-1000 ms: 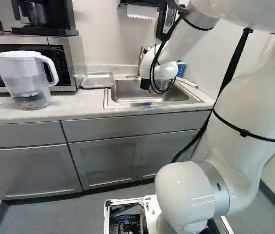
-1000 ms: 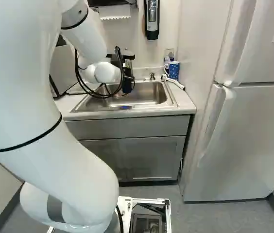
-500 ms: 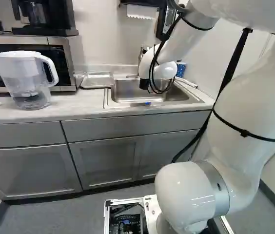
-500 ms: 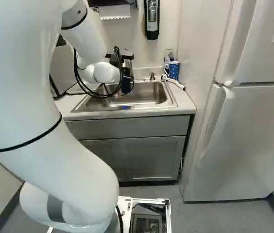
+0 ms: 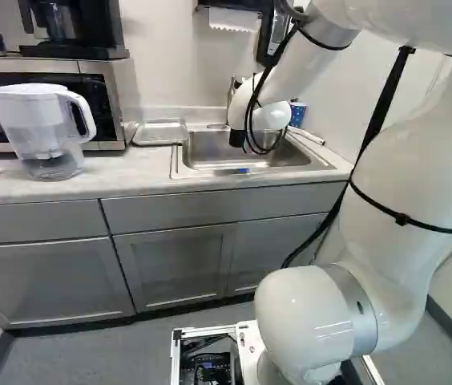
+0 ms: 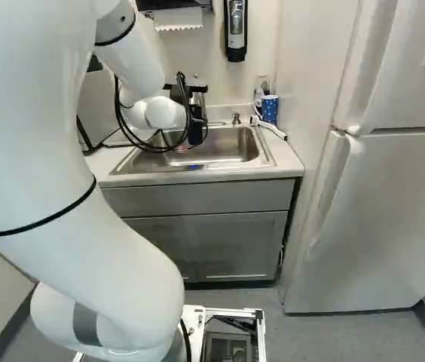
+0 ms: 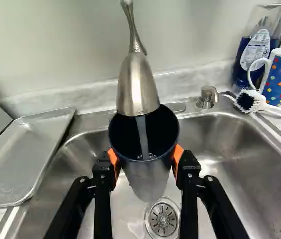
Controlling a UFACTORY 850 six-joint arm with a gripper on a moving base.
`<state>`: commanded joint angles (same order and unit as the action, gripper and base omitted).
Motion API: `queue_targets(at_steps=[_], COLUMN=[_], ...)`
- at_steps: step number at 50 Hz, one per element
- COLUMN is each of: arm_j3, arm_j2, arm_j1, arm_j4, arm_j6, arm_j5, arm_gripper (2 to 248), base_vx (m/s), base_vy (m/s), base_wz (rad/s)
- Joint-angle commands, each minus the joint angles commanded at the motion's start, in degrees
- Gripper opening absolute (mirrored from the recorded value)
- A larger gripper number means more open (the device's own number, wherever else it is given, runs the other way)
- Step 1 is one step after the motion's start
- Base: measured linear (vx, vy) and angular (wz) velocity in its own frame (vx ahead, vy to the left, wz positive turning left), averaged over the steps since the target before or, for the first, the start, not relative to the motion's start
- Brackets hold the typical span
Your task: Rinse the cup and place it in the tray
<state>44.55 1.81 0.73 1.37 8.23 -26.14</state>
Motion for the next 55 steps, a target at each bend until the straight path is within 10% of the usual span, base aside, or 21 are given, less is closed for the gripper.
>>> queue_targets(at_steps=[55], arm_j3=[0.0], arm_j2=[0.0], arm_j1=[0.0], arm_j4=[0.0], arm_j6=[0.0], arm_j5=[0.0], arm_gripper=[122], base_vx=[0.0], base_vy=[0.0], base_wz=[0.0])
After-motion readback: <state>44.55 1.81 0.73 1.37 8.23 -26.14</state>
